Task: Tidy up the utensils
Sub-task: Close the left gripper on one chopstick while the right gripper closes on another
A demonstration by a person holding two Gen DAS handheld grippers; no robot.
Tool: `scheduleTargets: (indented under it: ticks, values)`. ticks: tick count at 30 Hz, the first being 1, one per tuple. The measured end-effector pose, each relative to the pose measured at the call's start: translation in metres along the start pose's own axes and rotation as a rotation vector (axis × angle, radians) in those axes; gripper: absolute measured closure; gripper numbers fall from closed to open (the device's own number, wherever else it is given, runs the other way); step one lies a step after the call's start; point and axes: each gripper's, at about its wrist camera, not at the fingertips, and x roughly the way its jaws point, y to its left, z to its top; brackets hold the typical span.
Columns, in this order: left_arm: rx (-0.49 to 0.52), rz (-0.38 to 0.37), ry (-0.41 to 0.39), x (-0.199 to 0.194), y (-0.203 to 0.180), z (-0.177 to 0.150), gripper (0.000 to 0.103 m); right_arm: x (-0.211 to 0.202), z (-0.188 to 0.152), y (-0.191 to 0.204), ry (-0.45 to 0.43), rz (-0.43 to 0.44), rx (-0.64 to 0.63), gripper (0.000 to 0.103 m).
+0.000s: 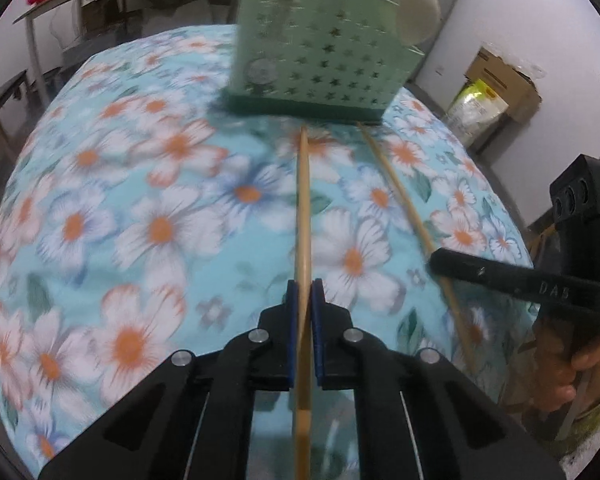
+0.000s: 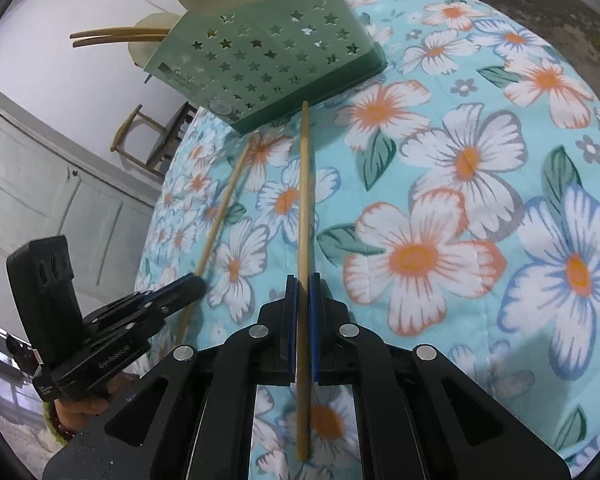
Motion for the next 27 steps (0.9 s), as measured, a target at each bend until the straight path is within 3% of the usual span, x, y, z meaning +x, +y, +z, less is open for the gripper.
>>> scheduleTargets:
  ticks: [6,12,15,27]
  values:
    - [-0.062,0.033,0.033,-0.019,0.015,-0.021,0.097,-0.009,-0.007,-0.006,0.026,-0.025,0.007,0.099]
    - [-0.076,-0.003,0.027,-0.022,0.017,-0.016,0.096,-0.013,-0.004,-0.005,0.037,-0.068,-0.044,0.093]
    - [-0.054,-0.005,0.02,-0.016,0.011,-0.005,0.094,-0.009,0.002,0.002,0.027,-0.087,-0.083,0.077]
    - [0.099,0.132,0.043,0.029,-0.005,0.038,0.092,0.021,0.037,0.016,-0.043,-0.197,-0.186,0.081]
